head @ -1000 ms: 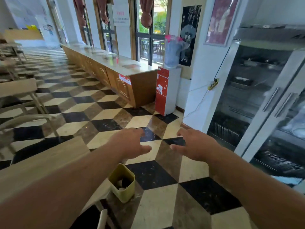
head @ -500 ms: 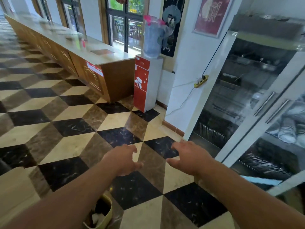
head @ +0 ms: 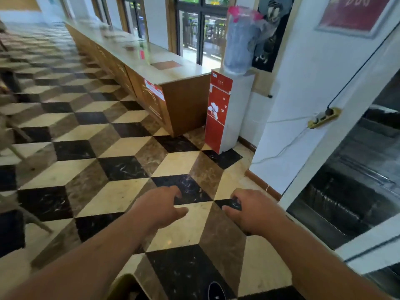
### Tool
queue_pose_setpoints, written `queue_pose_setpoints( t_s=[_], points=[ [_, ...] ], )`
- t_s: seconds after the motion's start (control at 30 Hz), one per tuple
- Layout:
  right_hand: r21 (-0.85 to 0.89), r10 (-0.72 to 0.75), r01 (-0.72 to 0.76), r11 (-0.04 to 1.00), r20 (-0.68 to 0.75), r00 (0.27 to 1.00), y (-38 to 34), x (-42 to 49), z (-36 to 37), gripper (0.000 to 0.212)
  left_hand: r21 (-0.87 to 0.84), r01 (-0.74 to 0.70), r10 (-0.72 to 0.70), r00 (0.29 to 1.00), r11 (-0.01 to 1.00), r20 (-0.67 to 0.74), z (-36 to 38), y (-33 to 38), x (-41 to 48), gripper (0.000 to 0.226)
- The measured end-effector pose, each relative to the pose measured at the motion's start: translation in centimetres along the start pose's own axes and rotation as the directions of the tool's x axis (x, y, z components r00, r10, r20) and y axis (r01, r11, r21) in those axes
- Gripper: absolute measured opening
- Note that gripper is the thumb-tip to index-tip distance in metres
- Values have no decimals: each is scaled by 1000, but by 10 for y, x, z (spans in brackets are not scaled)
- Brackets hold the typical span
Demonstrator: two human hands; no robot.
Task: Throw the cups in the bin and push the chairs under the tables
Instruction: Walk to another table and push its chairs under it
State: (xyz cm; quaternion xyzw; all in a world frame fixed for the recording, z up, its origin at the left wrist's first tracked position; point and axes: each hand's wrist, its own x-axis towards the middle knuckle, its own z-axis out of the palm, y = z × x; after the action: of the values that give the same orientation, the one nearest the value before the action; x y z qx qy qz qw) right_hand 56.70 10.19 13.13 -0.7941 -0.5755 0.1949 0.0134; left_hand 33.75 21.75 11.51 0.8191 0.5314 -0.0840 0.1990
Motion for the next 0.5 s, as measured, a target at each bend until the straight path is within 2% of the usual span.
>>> queue_pose_setpoints(
  t_s=[0.13,0.3,0.4,0.5],
  points=[
    [6,-136,136,991,58,989,-16,108,-15,58,-54,74,-73,997,996,12,-20,-13,60,41],
    [-77,-362,375,924,143,921,-59,227,-5,58,-49,213,-211,976,976,46,-34,-43,110,49],
    [-88,-426,456,886,238,873,-95,274,-1,61,-148,375,-366,927,915,83,-35,-77,124,49],
    [-113,-506,555,824,292,811,-144,317,-2,62,-263,519,-520,851,813,73,-49,-125,138,55]
  ],
)
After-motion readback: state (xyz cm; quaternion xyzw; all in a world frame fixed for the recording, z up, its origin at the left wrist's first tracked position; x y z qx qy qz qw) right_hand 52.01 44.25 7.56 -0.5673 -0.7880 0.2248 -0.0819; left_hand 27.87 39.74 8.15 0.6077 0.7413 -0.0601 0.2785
